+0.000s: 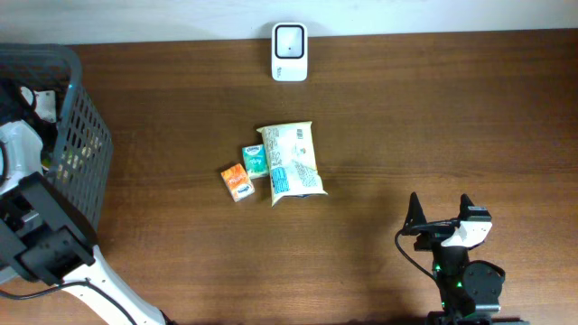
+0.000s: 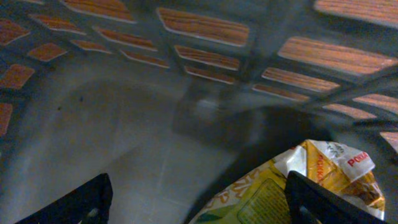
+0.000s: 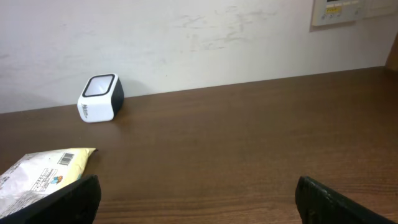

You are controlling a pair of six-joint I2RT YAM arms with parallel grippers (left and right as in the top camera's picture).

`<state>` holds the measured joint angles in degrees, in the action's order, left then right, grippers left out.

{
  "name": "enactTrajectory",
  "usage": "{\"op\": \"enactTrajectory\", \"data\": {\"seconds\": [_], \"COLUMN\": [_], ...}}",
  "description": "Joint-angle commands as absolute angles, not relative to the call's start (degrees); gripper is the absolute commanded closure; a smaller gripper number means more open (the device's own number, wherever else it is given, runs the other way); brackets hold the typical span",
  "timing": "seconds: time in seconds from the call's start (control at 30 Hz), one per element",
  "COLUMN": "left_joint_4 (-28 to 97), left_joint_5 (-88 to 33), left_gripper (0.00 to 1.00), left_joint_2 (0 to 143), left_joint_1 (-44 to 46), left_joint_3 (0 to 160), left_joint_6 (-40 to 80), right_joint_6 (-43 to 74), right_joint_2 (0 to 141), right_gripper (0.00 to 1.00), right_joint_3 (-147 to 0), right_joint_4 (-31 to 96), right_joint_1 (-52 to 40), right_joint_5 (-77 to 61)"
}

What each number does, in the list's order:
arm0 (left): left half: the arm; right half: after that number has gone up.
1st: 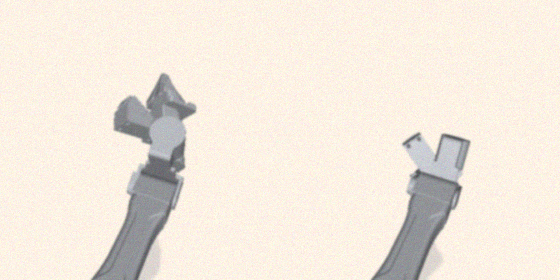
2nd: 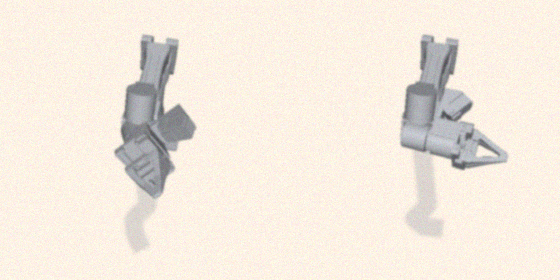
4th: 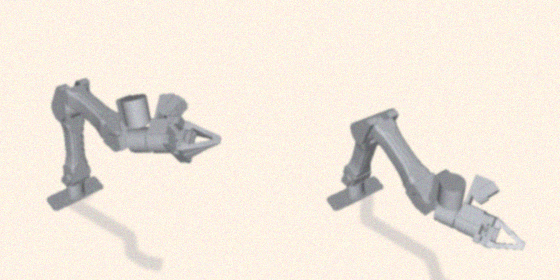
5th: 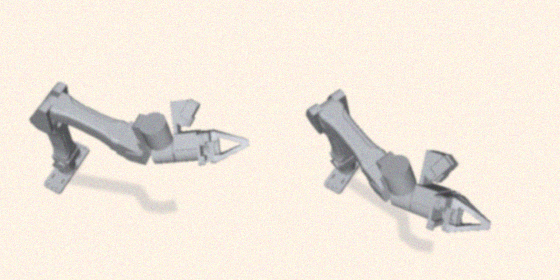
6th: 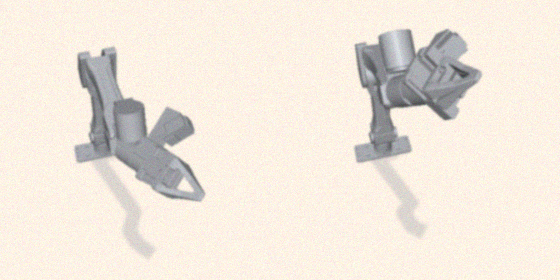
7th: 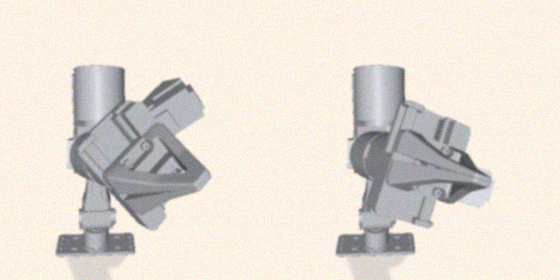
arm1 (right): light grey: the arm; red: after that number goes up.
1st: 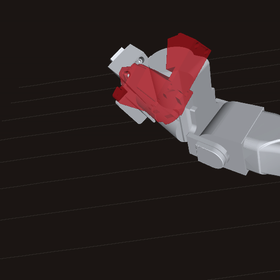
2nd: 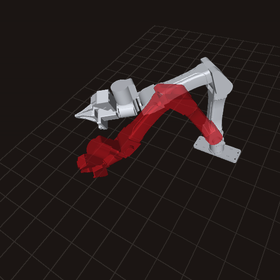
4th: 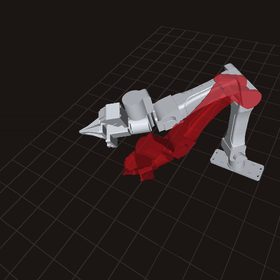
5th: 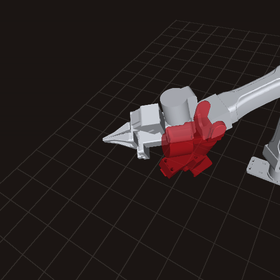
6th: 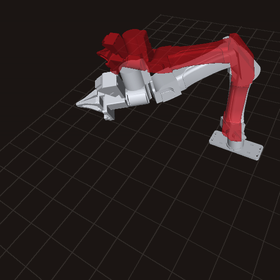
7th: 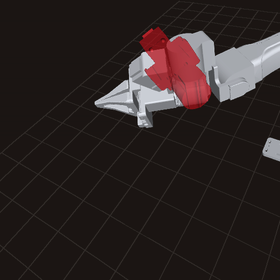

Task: Scan the item barcode
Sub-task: 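Reach into the basket and grasp the green-yellow snack bag, then lift the green-yellow bag out and set it beside the boxes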

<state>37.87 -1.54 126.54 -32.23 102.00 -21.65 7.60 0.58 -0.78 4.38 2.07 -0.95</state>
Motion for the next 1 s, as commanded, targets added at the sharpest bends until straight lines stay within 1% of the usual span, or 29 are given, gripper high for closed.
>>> {"op": "enactTrajectory", "data": {"seconds": [0.0,0.07,0.13,0.17,0.2,0.23,0.3,0.37,0.43,0.5,0.53,0.57,0.6,0.7,0.73,0.83,0.87,0.97], "left_joint_4": [40.1,41.9,42.8,43.4,43.4,43.9,45.1,44.5,45.2,47.6,50.0,54.4,57.2,63.2,64.9,68.2,68.2,68.2], "left_joint_5": [-1.1,0.5,6.5,9.9,13.3,14.7,14.6,11.4,2.6,-11.0,-13.1,-12.8,-11.9,-10.7,-10.7,-10.7,-10.7,-10.7], "left_gripper": [0.25,0.25,0.24,0.25,0.23,0.23,0.23,0.23,0.22,0.21,0.21,0.23,0.24,0.26,0.28,0.32,0.34,0.37], "left_joint_2": [128.9,128.9,128.9,128.9,128.9,128.9,128.9,128.9,128.9,128.9,128.9,129.0,129.3,130.3,130.6,131.5,131.6,132.2], "left_joint_1": [-32.3,-33.1,-34.4,-35.2,-36.1,-37.1,-38.3,-38.1,-37.5,-36.4,-35.7,-35.5,-35.5,-37.5,-38.2,-39.9,-40.3,-40.3], "left_joint_3": [102.0,102.0,102.0,102.0,102.1,102.1,102.1,102.5,106.9,113.3,114.0,113.9,113.7,113.5,113.3,113.3,113.3,113.3], "left_joint_6": [-26.7,-26.7,-26.6,-25.6,-21.8,-19.4,-18.6,-18.7,-20.6,-29.2,-34.1,-39.9,-41.4,-41.5,-41.5,-41.5,-41.5,-41.5], "right_joint_6": [7.7,7.7,7.7,7.7,7.7,7.7,7.7,7.7,7.7,7.7,7.7,7.7,7.7,7.7,7.7,7.7,7.7,7.7], "right_joint_2": [0.2,0.2,0.2,0.2,0.2,0.2,0.2,0.2,0.2,0.2,0.2,0.2,0.2,0.2,0.2,0.2,0.2,0.2], "right_gripper": [0.01,0.01,0.01,0.01,0.01,0.01,0.01,0.01,0.01,0.01,0.01,0.01,0.01,0.01,0.01,0.01,0.01,0.01], "right_joint_3": [-0.3,-0.3,-0.3,-0.3,-0.3,-0.3,-0.3,-0.3,-0.3,-0.3,-0.3,-0.3,-0.3,-0.3,-0.3,-0.3,-0.3,-0.3], "right_joint_4": [4.5,4.5,4.5,4.5,4.5,4.5,4.5,4.5,4.5,4.5,4.5,4.5,4.5,4.5,4.5,4.5,4.5,4.5], "right_joint_1": [2.3,2.3,2.3,2.3,2.3,2.3,2.3,2.3,2.3,2.3,2.3,2.3,2.3,2.3,2.3,2.3,2.3,2.3], "right_joint_5": [-0.4,-0.4,-0.4,-0.4,-0.4,-0.4,-0.4,-0.4,-0.4,-0.4,-0.4,-0.4,-0.4,-0.4,-0.4,-0.4,-0.4,-0.4]}}
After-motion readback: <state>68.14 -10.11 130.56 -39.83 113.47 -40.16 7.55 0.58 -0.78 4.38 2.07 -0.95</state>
